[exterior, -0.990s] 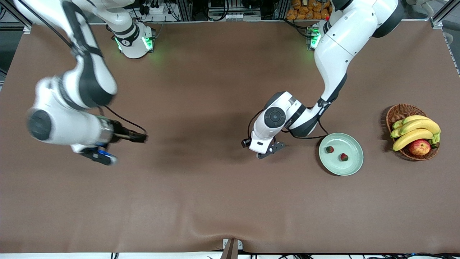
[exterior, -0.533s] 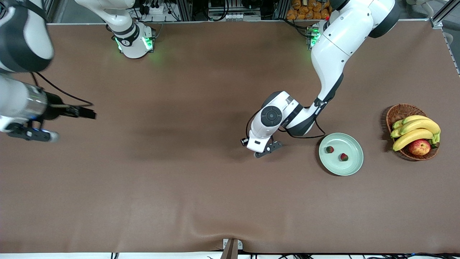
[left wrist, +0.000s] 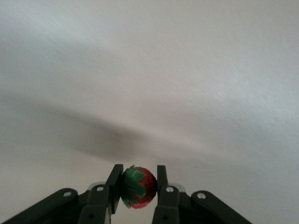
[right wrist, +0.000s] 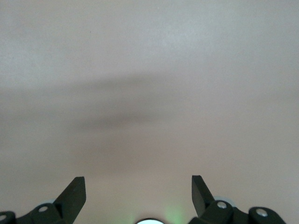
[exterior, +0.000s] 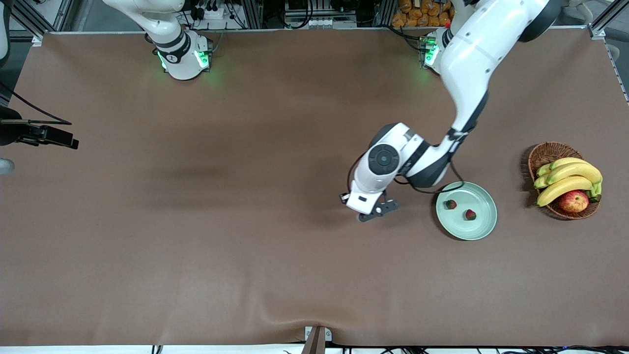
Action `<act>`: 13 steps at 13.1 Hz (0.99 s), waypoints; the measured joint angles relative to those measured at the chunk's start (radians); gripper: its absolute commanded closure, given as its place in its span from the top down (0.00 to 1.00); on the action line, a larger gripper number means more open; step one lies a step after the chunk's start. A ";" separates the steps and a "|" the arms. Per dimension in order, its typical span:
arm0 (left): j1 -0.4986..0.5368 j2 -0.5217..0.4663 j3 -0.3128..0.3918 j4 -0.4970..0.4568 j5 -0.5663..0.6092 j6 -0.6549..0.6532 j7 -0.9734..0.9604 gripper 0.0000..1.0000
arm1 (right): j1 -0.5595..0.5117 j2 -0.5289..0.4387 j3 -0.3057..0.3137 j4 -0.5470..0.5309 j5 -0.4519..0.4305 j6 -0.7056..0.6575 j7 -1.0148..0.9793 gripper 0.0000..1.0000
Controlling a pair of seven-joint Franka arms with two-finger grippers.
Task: Collect all strawberries into plate
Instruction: 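Carry the strawberry to the plate with the left gripper while the right arm rests, then lower the strawberry onto the plate and open the left gripper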
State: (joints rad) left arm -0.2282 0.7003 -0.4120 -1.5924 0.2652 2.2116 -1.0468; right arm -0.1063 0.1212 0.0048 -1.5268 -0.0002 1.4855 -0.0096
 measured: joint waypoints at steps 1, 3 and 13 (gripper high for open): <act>0.025 -0.032 -0.001 0.000 0.000 -0.068 0.063 0.00 | 0.007 0.000 0.003 -0.001 -0.004 0.025 0.000 1.00; 0.080 -0.082 -0.001 -0.009 -0.002 -0.178 0.179 0.00 | 0.017 0.000 0.005 -0.006 -0.007 0.073 0.000 1.00; 0.392 -0.115 0.004 -0.145 0.112 -0.249 0.550 0.43 | 0.020 0.000 0.004 -0.011 -0.062 0.063 -0.024 1.00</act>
State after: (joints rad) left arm 0.1637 0.5852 -0.4077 -1.7379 0.3777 1.9628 -0.4973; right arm -0.0867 0.1212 0.0083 -1.5374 -0.0626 1.5485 -0.0338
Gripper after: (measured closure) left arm 0.665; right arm 0.000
